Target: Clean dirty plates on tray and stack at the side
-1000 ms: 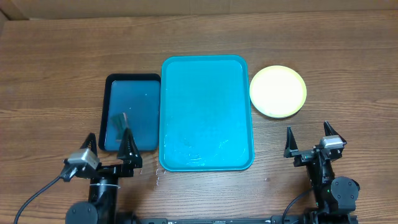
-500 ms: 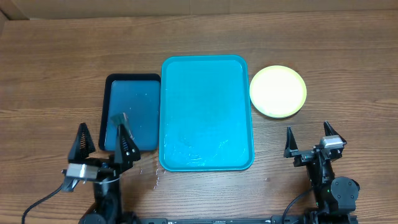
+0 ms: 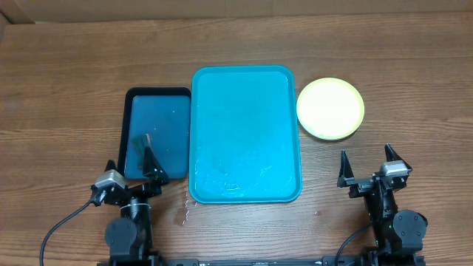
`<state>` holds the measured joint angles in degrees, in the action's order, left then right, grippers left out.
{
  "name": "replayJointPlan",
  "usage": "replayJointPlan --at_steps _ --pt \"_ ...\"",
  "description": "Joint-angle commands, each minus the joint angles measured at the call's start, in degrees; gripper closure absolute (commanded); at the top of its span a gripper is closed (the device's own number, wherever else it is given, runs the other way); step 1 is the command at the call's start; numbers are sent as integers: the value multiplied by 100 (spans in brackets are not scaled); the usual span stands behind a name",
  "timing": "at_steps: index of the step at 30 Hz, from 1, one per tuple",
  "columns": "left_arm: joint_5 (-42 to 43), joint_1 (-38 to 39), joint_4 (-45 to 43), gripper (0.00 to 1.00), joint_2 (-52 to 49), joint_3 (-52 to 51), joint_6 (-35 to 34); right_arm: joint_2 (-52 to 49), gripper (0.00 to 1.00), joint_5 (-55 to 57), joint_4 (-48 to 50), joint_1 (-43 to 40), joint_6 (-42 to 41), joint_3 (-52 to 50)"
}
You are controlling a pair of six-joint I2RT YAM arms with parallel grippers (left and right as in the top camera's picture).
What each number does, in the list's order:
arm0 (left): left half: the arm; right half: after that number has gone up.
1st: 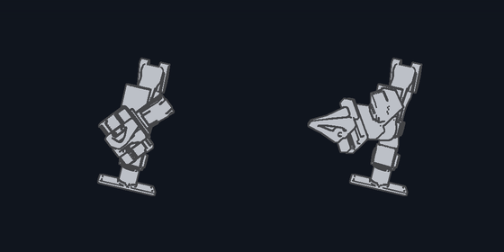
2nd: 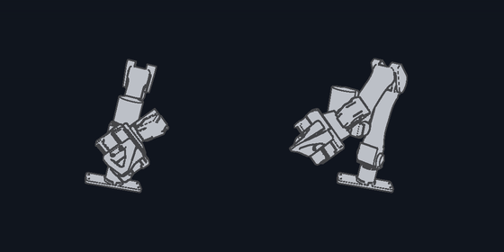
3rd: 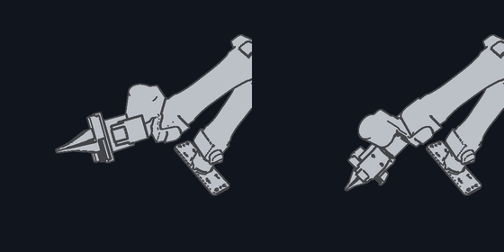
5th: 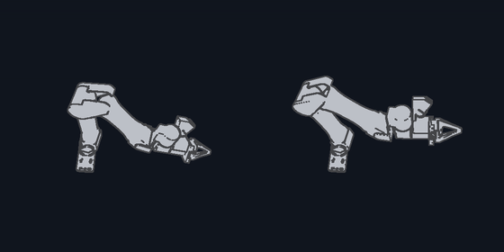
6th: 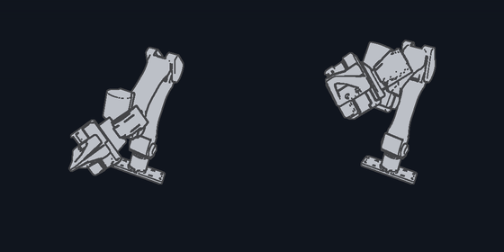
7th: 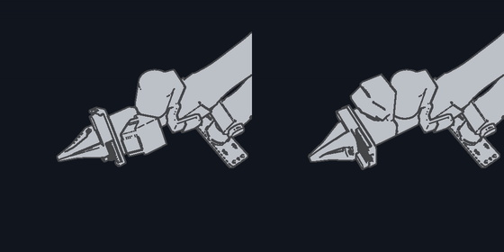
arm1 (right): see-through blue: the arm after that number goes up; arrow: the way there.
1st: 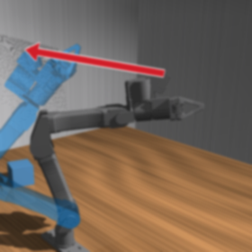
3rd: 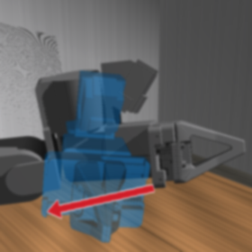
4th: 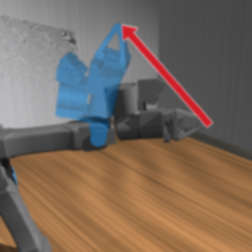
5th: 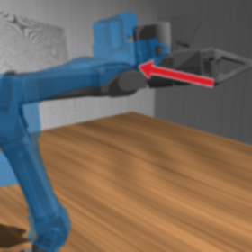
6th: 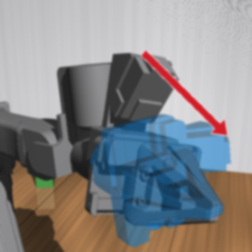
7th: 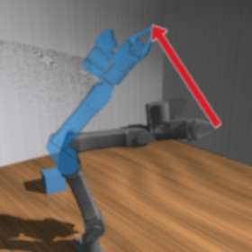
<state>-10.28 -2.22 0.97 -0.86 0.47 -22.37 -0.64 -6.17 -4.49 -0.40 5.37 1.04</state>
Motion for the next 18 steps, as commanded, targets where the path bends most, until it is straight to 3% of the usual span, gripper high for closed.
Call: replayJointPlan --at_steps 1,10,18 --pt "-579 37 210 0 68 -20 214 48 0 -31 31 -31 26 -59" --pt "796 39 315 0 68 -20 2179 48 0 -31 28 -31 26 -59" --pt "844 37 319 0 68 -20 2258 48 0 -31 28 -31 26 -59"
